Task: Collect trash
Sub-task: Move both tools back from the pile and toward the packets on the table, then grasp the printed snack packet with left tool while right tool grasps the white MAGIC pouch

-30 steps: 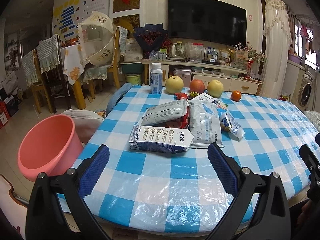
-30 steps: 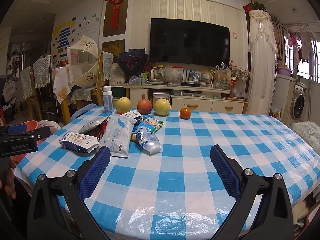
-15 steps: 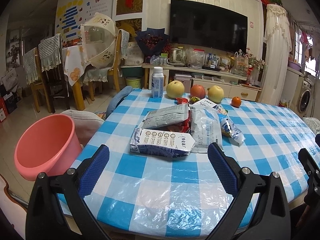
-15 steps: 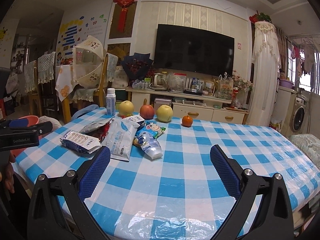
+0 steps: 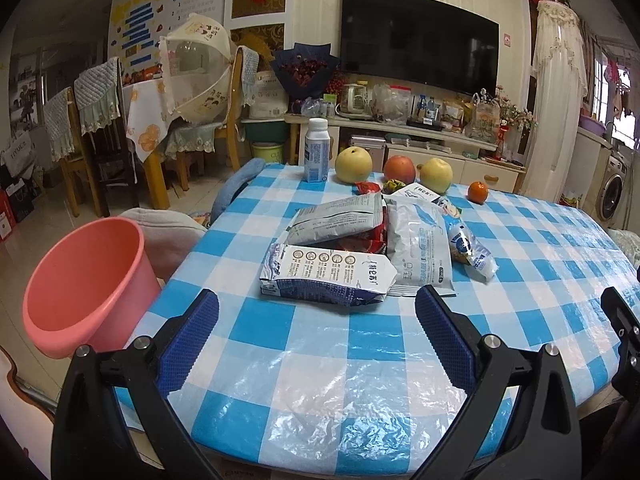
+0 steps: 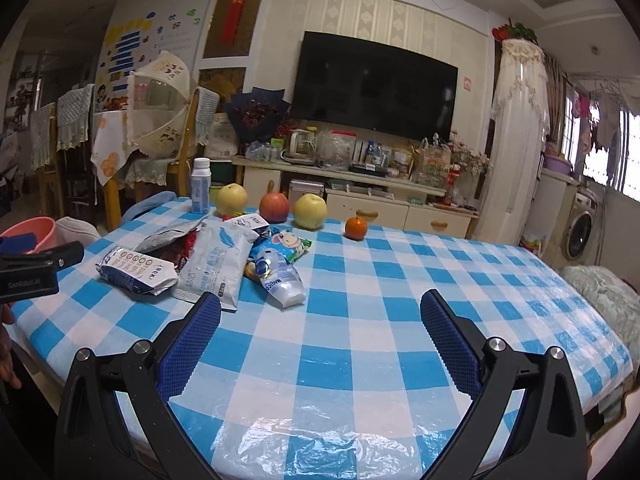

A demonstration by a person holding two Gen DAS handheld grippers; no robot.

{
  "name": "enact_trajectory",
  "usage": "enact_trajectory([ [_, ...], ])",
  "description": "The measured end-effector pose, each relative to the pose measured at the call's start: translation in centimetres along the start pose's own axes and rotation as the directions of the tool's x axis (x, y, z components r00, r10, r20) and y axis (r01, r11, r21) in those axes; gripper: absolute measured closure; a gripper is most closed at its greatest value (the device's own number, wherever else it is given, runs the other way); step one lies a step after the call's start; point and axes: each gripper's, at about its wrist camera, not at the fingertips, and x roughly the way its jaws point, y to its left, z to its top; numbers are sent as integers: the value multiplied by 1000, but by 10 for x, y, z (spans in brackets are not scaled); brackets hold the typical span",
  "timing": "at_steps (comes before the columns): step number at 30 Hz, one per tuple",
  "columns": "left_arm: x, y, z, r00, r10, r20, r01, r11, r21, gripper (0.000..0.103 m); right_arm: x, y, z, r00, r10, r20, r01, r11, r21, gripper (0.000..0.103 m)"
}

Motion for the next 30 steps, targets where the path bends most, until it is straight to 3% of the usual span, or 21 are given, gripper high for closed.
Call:
enact_trajectory([
  [6, 10, 0, -1, 1000, -13, -27, 12, 1000, -8, 4, 14, -2, 0, 998, 28, -50, -27, 999, 29, 4],
  [16, 27, -1, -4, 996, -14, -86, 16, 1000, 16, 4, 40, 5, 0, 985, 141, -100, -138, 990, 42, 4],
  [25, 45, 22, 2, 985, -87, -147, 69, 990, -124, 4, 78, -12, 2, 961, 227, -156, -202, 966, 160, 4],
  [30, 64, 30, 5, 965, -185, -187, 133, 957, -257, 4, 101, -16, 5, 954, 242, -178, -214, 963, 164, 4],
])
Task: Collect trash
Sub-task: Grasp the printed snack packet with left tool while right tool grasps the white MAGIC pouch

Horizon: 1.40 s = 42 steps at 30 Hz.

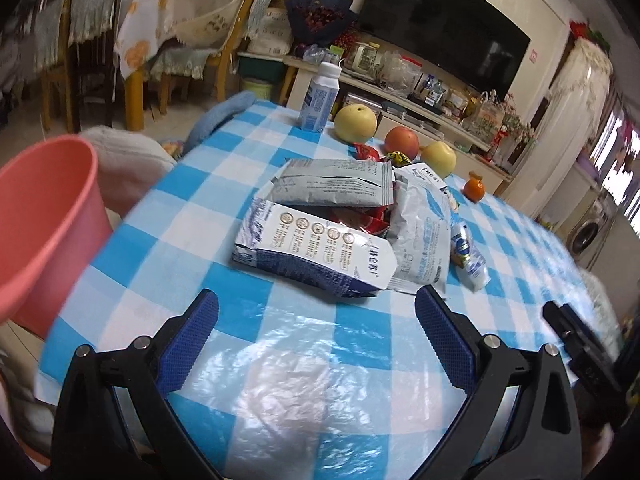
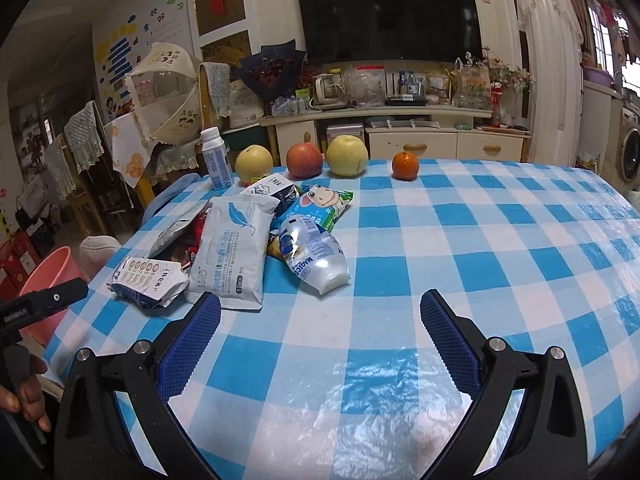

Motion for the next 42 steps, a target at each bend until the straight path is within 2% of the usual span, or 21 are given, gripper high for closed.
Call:
enact_trajectory([
  [5, 22, 5, 5, 995, -86, -60, 76, 986, -147, 6, 22, 14, 10, 1000, -5, 1, 5, 993, -115, 5],
  [9, 41, 4, 10, 989, -122, -80, 101, 967, -233, 11, 46, 17, 15, 999, 20, -39, -25, 991, -130, 5],
  [11, 51, 0, 13, 989, -117, -93, 92, 968, -236, 12, 55, 15, 19, 998, 37, -52, -42, 993, -109, 6],
  [14, 66, -5, 18, 989, -87, -118, 58, 972, -229, 13, 72, 11, 24, 994, 60, -90, -67, 995, -77, 19],
  [20, 88, -5, 34, 990, -40, -137, 5, 969, -245, 13, 98, 9, 31, 987, 88, -135, -95, 995, -43, 19],
  [23, 99, -7, 40, 987, -8, -159, -28, 975, -221, 13, 114, 6, 32, 979, 85, -187, -92, 995, -24, 19],
  [27, 119, -11, 49, 975, 72, -211, -99, 988, -121, 13, 128, 0, 34, 973, 80, -218, -85, 996, -12, 19],
  [32, 128, -13, 50, 962, 154, -224, -162, 987, -19, 22, 136, -3, 37, 970, 83, -229, -87, 996, -12, 19],
  [36, 124, -9, 51, 965, 149, -217, -156, 988, -15, 33, 138, -6, 40, 968, 104, -227, -106, 994, 2, 19],
  [39, 121, -8, 51, 968, 142, -209, -145, 989, 1, 38, 142, -8, 40, 966, 92, -243, -96, 995, -7, 19],
  [40, 120, -7, 51, 969, 138, -205, -139, 990, 7, 39, 143, -9, 39, 964, 92, -248, -97, 995, -7, 21],
  [42, 119, -4, 51, 971, 126, -204, -126, 992, 10, 39, 144, -11, 39, 961, 101, -256, -104, 995, 1, 32],
])
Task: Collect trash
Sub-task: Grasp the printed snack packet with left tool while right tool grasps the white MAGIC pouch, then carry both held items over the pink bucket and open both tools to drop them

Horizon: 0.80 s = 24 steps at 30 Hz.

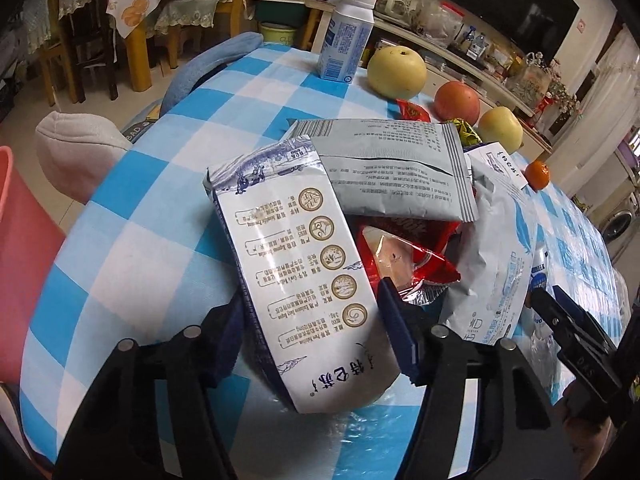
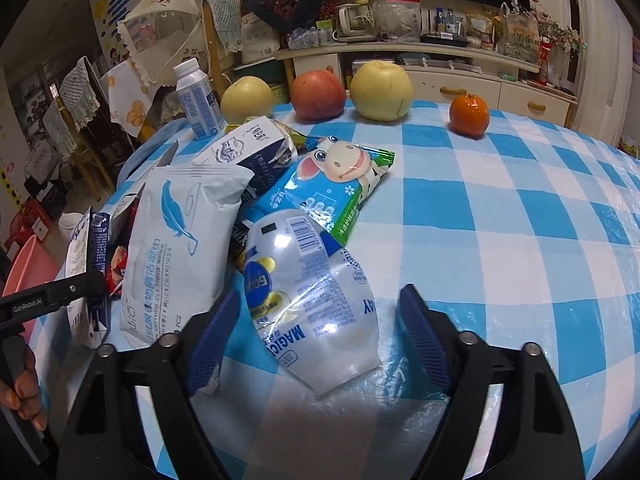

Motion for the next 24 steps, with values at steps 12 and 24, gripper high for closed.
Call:
enact_trajectory([
  [12, -13, 15, -4, 1000, -19, 23, 18, 999, 42, 40, -1, 9, -1, 999, -30, -11, 30, 998, -59, 37],
  [24, -45, 24, -4, 992, -31, 119, 20, 996, 89, 40, -38, 15, -9, 995, -39, 87, 40, 999, -17, 38],
])
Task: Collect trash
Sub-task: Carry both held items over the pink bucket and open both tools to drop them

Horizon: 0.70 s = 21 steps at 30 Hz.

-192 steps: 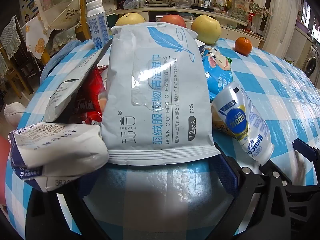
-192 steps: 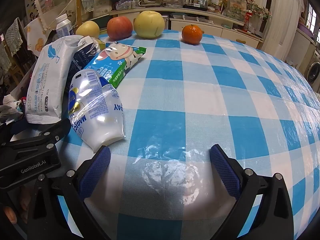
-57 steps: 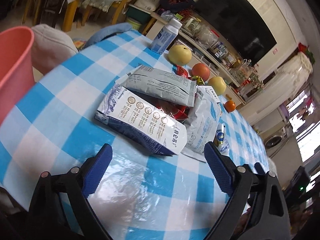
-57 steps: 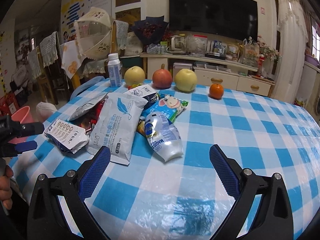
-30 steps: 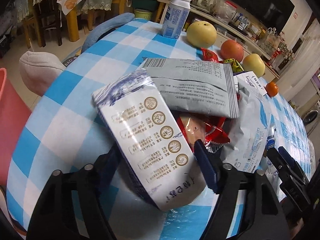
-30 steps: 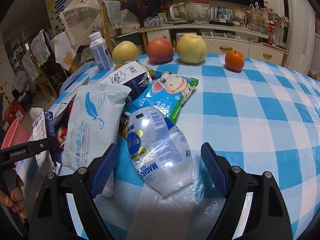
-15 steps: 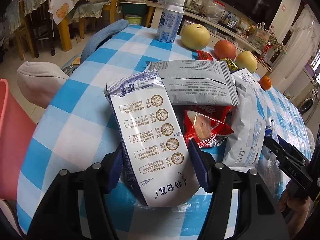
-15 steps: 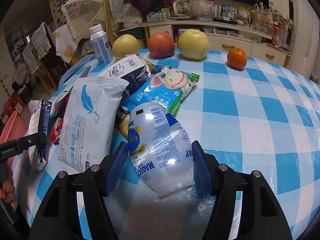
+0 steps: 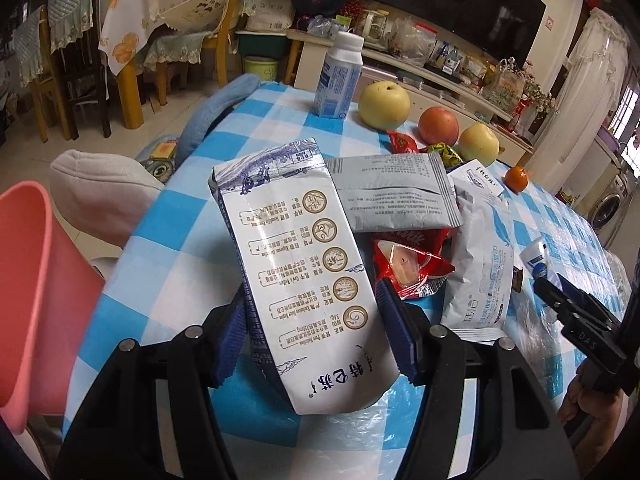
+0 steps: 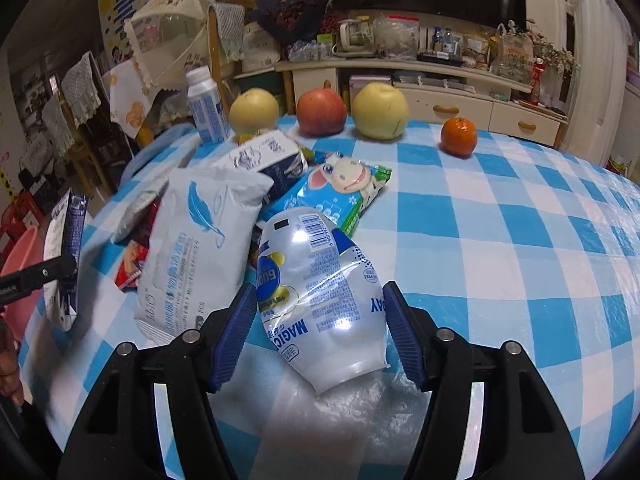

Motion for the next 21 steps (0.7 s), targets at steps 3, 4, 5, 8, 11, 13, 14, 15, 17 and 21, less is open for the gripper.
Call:
enact_trajectory([
  [3, -9, 5, 2, 999, 21, 31, -21, 1000, 4, 40, -13, 6, 2, 999, 17, 37, -18, 1000, 19, 38],
  [4, -13, 8, 3, 999, 26, 43, -26, 1000, -1, 40, -17, 9, 3, 998, 25, 50, -26, 999, 26, 38],
  [5, -16, 12, 5, 998, 28, 54, -27, 1000, -9, 40, -22, 13, 5, 997, 39, 64, -42, 998, 36, 38],
  [8, -27, 22, 8, 995, 45, 90, -43, 999, -25, 40, -37, 34, 11, 989, 99, 108, -104, 993, 48, 38],
  [11, -43, 38, 12, 989, 73, 129, -68, 997, -46, 40, -45, 67, 13, 977, 174, 121, -179, 983, 32, 38],
  [13, -55, 52, 14, 982, 98, 159, -88, 994, -69, 40, -47, 97, 14, 964, 243, 109, -245, 970, 9, 38],
  [14, -62, 63, 15, 977, 122, 175, -108, 990, -86, 40, -47, 114, 14, 956, 276, 97, -276, 961, -10, 38],
  [15, -67, 71, 16, 973, 140, 186, -123, 987, -100, 40, -47, 135, 14, 945, 317, 83, -315, 948, -32, 38],
  [17, -79, 92, 17, 960, 189, 206, -162, 977, -141, 40, -47, 168, 13, 920, 387, 65, -384, 922, -55, 38],
  [21, -97, 144, 16, 930, 303, 209, -248, 936, -251, 40, -41, 241, 17, 854, 520, 20, -517, 851, -91, 38],
])
